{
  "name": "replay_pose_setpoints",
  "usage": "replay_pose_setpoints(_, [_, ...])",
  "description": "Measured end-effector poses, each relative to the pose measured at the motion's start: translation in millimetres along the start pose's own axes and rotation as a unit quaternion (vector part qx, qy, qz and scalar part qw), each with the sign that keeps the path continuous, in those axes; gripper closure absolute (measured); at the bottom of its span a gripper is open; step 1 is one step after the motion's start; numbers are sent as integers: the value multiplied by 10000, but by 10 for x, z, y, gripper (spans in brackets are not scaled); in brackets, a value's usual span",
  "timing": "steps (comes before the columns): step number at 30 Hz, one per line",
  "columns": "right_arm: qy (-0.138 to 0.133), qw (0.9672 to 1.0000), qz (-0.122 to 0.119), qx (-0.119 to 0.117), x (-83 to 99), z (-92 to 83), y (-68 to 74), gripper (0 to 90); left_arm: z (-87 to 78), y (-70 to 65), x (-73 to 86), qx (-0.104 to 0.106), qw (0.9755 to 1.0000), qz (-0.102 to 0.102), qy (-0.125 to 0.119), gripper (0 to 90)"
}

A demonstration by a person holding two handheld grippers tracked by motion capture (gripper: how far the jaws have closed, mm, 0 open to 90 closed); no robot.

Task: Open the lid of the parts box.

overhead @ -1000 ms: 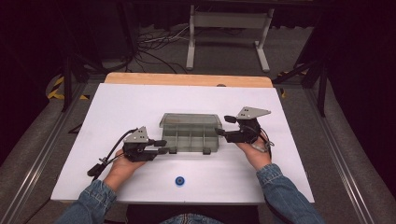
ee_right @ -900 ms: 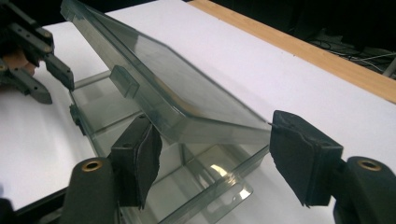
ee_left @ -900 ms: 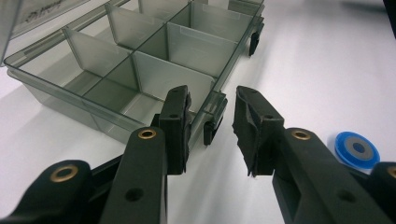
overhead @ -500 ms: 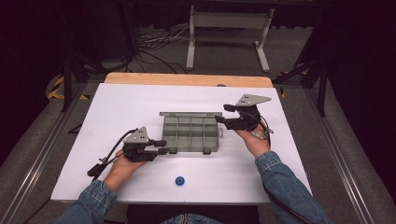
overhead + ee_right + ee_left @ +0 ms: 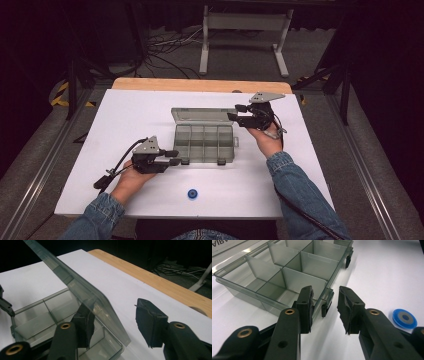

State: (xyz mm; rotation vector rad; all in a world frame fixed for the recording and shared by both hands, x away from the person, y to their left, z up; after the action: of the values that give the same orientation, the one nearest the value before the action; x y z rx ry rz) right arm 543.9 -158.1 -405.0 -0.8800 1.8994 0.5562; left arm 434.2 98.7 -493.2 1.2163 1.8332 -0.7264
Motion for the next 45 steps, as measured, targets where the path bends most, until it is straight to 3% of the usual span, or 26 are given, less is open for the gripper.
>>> replay_pose_setpoints(6, [40,9999,-98,115,-28,72,-55,622,-2,2,3,-6,10000,71,19,647])
replay_pose_setpoints(11, [56,9998,-82,172,-38,110,-91,658,-6,9,6,-39,10000,86,32,649])
replay_pose_setpoints(19, [123,9996,17,259,29,192,-193,674,-7,8,6,-37,10000,80,34,648])
replay_pose_setpoints(27, [207,9994,7,295,74,291,-221,686,-6,11,5,-30,10000,74,19,647])
replay_pose_setpoints(45, [437,9979,234,413,211,456,-331,663,-6,8,5,-28,10000,62,18,645])
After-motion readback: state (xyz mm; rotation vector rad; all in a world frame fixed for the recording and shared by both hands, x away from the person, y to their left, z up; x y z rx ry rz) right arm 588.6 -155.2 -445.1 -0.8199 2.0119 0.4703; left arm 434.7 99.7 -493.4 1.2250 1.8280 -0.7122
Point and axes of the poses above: each handheld gripper's, and its own axes: z roughly forward along the jaws, x roughly out of its underside, y roughly to its left, the point moved 8 cm from there along z, roughly forward along the jaws, and after that the axes turned 1 degree about -x, right-handed, at the moved point
